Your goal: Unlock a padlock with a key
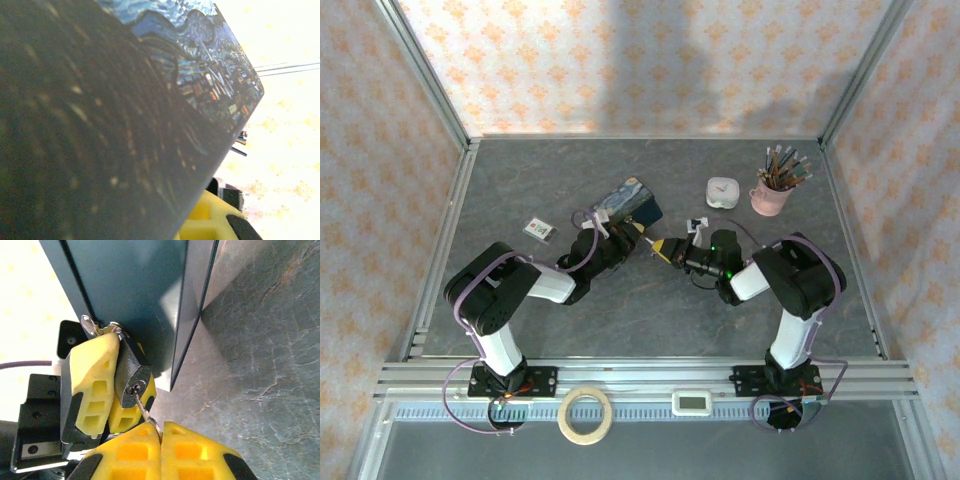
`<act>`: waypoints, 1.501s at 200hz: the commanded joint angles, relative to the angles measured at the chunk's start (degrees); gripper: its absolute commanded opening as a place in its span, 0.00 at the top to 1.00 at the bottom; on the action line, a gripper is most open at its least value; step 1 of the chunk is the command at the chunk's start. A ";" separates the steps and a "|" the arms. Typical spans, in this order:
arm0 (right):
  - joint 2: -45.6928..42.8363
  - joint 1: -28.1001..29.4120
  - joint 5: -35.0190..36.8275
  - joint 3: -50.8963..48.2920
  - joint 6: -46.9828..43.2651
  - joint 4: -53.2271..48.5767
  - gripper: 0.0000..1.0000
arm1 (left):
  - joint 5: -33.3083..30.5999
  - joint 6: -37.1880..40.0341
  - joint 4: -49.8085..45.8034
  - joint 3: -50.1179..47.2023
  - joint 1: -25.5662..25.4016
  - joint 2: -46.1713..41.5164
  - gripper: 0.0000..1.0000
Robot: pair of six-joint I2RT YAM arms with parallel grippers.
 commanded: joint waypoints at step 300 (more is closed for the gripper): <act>4.24 0.37 1.15 4.90 61.15 35.94 1.00 | 16.48 4.36 45.64 -1.33 -2.68 13.74 1.00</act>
